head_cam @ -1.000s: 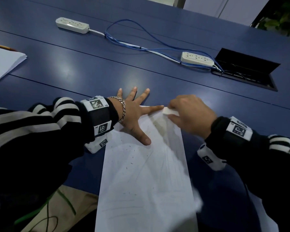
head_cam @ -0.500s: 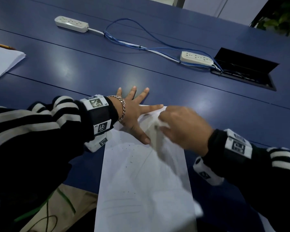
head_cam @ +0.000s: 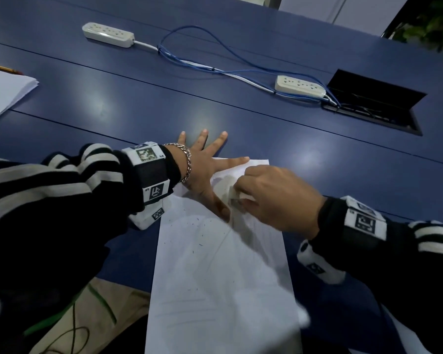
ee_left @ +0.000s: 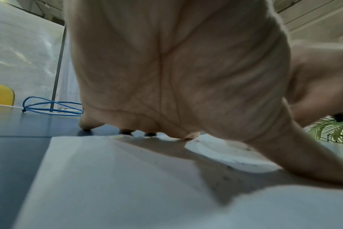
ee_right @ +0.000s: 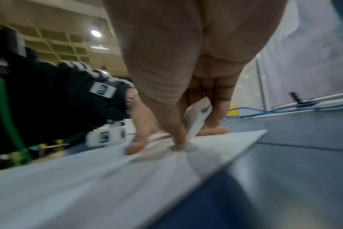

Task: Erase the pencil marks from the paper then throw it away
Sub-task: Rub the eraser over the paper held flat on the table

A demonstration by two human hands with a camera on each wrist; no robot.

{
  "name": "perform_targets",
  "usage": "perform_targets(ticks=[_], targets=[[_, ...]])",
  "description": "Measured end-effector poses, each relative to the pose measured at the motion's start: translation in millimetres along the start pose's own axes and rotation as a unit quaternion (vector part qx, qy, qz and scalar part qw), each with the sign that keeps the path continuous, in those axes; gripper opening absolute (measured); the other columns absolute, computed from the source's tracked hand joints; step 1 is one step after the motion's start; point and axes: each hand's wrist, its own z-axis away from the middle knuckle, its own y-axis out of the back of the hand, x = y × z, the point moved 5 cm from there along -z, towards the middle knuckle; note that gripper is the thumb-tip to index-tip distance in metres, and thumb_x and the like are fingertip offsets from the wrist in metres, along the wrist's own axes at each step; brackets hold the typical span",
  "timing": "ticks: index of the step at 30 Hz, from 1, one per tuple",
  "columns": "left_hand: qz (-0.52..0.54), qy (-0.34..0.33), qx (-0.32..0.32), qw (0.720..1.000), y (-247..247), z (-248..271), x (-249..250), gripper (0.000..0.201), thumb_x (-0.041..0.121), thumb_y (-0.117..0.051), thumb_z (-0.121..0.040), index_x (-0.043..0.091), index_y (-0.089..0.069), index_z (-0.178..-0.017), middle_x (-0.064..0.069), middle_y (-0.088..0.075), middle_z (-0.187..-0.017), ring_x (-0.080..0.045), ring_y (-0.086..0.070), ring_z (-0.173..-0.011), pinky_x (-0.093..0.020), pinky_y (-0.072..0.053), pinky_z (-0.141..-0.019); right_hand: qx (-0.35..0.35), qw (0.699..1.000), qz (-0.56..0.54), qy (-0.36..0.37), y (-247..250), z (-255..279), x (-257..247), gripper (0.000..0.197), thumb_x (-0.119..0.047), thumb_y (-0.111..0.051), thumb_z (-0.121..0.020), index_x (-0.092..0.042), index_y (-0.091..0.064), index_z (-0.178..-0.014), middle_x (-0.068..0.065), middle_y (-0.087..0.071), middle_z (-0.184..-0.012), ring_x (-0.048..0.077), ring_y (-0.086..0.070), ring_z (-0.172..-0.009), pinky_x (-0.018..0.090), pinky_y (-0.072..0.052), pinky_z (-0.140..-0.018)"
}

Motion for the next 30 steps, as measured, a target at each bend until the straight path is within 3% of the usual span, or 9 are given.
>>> perform_targets(ticks=[2, 5, 9, 11, 17, 21, 24, 30], targets=[[0.000, -0.001, 0.000, 1.000, 0.9, 1.2, -0.7, 0.138, 0.109, -0.057, -0.031, 0.078, 0.029, -0.135, 0.003, 0.044, -0.163, -0.045, 0.035, -0.150, -0.083, 0.011, -0.110, 0.024, 0.999, 0.002, -0.036, 5.8, -10.8, 27.6, 0.029, -0.045, -0.054, -0.094, -0.018, -0.066, -0.094, 0.001, -0.062, -0.093, 0.027, -0.060, -0.087, 0.039, -0.050, -0.072], [0.001, 0.003, -0.005, 1.000, 1.4, 2.7, -2.2, 0.138, 0.107, -0.060, -0.035, 0.077, 0.030, -0.135, 0.004, 0.046, -0.162, -0.043, 0.037, -0.150, -0.082, 0.012, -0.111, 0.052, 0.994, 0.018, -0.099, 14.6, -18.8, 56.6, 0.024, -0.038, -0.058, -0.091, -0.016, -0.066, -0.098, 0.005, -0.062, -0.093, 0.034, -0.062, -0.091, 0.041, -0.050, -0.075], [0.004, 0.000, 0.001, 1.000, 0.9, 1.6, -0.4, 0.139, 0.108, -0.059, -0.030, 0.079, 0.028, -0.134, 0.004, 0.044, -0.163, -0.044, 0.036, -0.149, -0.082, 0.011, -0.111, 0.040, 0.998, 0.028, -0.038, 0.4, -7.3, 6.7, 0.018, -0.032, -0.057, -0.092, -0.015, -0.062, -0.096, 0.008, -0.064, -0.101, 0.033, -0.062, -0.091, 0.041, -0.050, -0.069], [0.004, 0.001, 0.003, 1.000, 1.2, 1.4, -0.5, 0.139, 0.109, -0.058, -0.029, 0.079, 0.028, -0.134, 0.004, 0.043, -0.163, -0.044, 0.036, -0.149, -0.082, 0.011, -0.111, 0.026, 0.999, 0.019, -0.025, -1.7, -4.0, 5.3, 0.020, -0.035, -0.058, -0.093, -0.015, -0.063, -0.091, 0.008, -0.065, -0.097, 0.032, -0.062, -0.088, 0.040, -0.047, -0.068], [0.001, 0.000, -0.003, 1.000, 2.9, 4.5, -1.0, 0.137, 0.108, -0.058, -0.034, 0.077, 0.028, -0.136, 0.003, 0.044, -0.163, -0.044, 0.035, -0.150, -0.082, 0.012, -0.111, 0.072, 0.987, 0.001, -0.142, 6.7, -14.0, 89.2, 0.026, -0.042, -0.063, -0.088, -0.020, -0.070, -0.102, -0.001, -0.069, -0.096, 0.027, -0.062, -0.092, 0.035, -0.046, -0.078], [-0.041, -0.020, 0.009, 0.999, 4.8, 7.3, 7.2, 0.142, 0.110, -0.052, -0.037, 0.065, 0.024, -0.149, 0.006, 0.051, -0.158, -0.043, 0.039, -0.148, -0.081, 0.014, -0.111, 0.069, 0.986, -0.003, -0.148, -1.2, -11.8, 90.6, 0.026, -0.043, -0.062, -0.089, -0.021, -0.069, -0.100, -0.003, -0.069, -0.094, 0.024, -0.062, -0.088, 0.039, -0.052, -0.081], [-0.059, -0.028, 0.012, 0.998, 0.8, 10.1, 15.8, 0.148, 0.110, -0.050, -0.040, 0.054, 0.022, -0.156, 0.011, 0.046, -0.161, -0.040, 0.036, -0.151, -0.080, 0.014, -0.112, 0.073, 0.987, -0.002, -0.145, -2.5, -11.2, 89.9, 0.026, -0.042, -0.061, -0.089, -0.019, -0.068, -0.100, -0.002, -0.067, -0.093, 0.024, -0.061, -0.087, 0.039, -0.051, -0.081], [-0.045, -0.039, 0.009, 0.998, -5.7, 9.3, 13.4, 0.147, 0.109, -0.050, -0.044, 0.051, 0.029, -0.154, 0.017, 0.037, -0.164, -0.039, 0.032, -0.153, -0.080, 0.011, -0.113, 0.084, 0.991, -0.014, -0.103, 4.2, -7.4, 73.8, 0.026, -0.041, -0.064, -0.086, -0.020, -0.068, -0.102, -0.003, -0.066, -0.093, 0.021, -0.061, -0.087, 0.037, -0.049, -0.078]])
